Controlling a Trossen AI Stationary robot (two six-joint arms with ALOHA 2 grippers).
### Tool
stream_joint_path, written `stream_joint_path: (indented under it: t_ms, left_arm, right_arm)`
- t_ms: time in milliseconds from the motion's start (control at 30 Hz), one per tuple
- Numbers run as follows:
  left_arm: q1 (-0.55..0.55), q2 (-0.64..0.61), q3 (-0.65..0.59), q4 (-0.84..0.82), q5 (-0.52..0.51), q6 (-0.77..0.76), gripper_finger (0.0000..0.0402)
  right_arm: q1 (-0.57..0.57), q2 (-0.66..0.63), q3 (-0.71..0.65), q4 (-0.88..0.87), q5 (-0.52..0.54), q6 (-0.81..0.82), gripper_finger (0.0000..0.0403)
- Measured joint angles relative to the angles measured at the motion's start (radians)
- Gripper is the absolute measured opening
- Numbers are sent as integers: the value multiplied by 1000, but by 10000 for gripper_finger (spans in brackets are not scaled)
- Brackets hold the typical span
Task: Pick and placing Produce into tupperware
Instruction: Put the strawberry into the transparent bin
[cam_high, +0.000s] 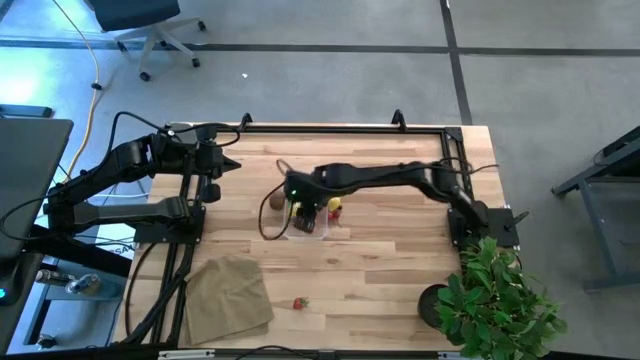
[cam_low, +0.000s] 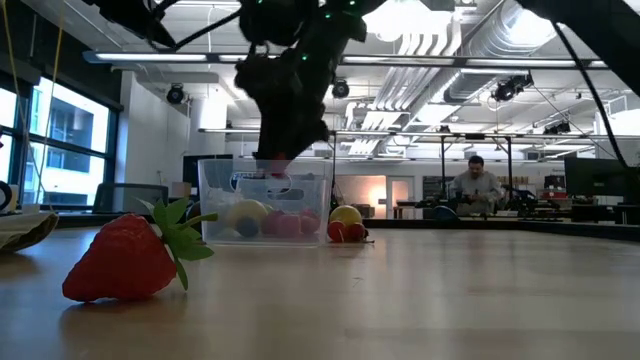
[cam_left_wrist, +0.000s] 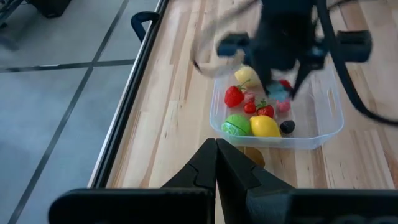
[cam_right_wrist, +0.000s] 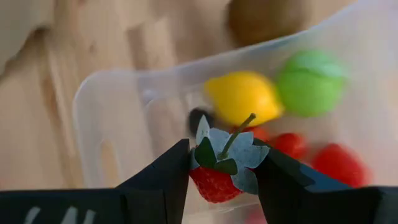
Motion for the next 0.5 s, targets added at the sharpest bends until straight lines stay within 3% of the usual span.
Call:
stream_joint_path:
  t_ms: [133, 500]
  left_arm:
    - [0, 0, 0, 0, 0, 0, 1]
    - [0, 0, 0, 0, 0, 0, 1]
  right_arm:
    - [11, 81, 74, -60, -72, -34, 149]
    - [21, 112, 65, -59, -66, -50, 149]
